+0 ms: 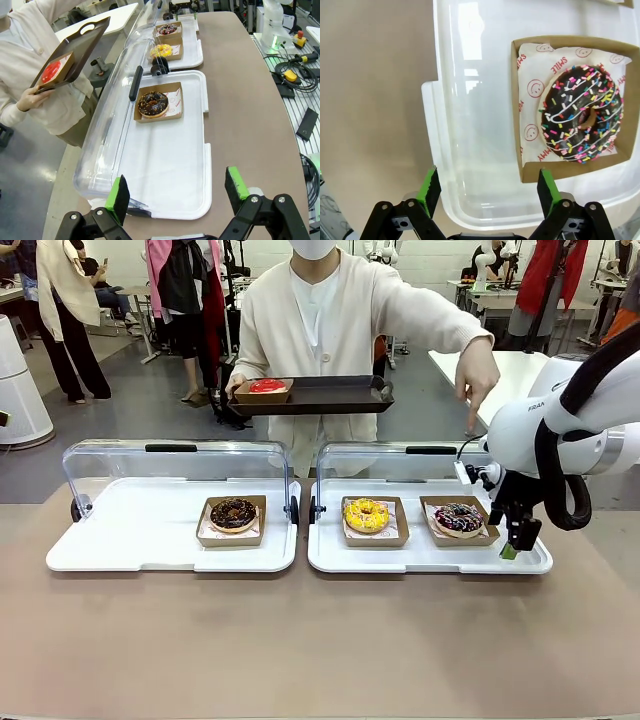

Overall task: Provide the desired donut to the person.
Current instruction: Pick up and lift the Paper togo box containing the Donut pointed at by the person.

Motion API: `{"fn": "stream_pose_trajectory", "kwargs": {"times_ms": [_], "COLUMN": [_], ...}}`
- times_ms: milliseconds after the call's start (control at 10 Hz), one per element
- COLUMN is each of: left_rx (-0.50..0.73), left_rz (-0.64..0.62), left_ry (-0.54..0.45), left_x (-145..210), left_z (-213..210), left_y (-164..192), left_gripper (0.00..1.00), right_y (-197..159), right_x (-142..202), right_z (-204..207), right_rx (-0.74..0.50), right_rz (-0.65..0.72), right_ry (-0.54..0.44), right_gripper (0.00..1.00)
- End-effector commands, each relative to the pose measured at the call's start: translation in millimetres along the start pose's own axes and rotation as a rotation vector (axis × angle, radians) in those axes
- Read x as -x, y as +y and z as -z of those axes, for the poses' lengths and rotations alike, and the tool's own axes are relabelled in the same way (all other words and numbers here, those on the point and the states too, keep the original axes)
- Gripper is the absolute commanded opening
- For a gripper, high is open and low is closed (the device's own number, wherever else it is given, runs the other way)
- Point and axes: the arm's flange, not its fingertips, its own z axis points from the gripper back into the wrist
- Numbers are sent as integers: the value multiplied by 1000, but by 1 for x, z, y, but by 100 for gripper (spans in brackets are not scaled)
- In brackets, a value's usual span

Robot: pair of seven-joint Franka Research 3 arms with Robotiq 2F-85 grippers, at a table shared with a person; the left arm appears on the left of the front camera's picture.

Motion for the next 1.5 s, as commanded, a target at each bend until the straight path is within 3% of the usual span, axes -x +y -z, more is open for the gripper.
{"fn": "stream_pose_trajectory", "kwargs": {"times_ms": [0,1400], "left_rx": [-4,-4], "left_rz": [-4,-4], "left_ry": [-14,-14], "left_x": [-1,-1], "left_z": [-1,-1], "left_y": [0,0], "left_gripper": [100,100], "right_y": [-9,-17], "right_x": [-1,-4], "right_z": [0,16], "right_rx": [-35,-67], "right_rz": [13,3], "right_ry": [-24,-50], "right_gripper": [100,98]}}
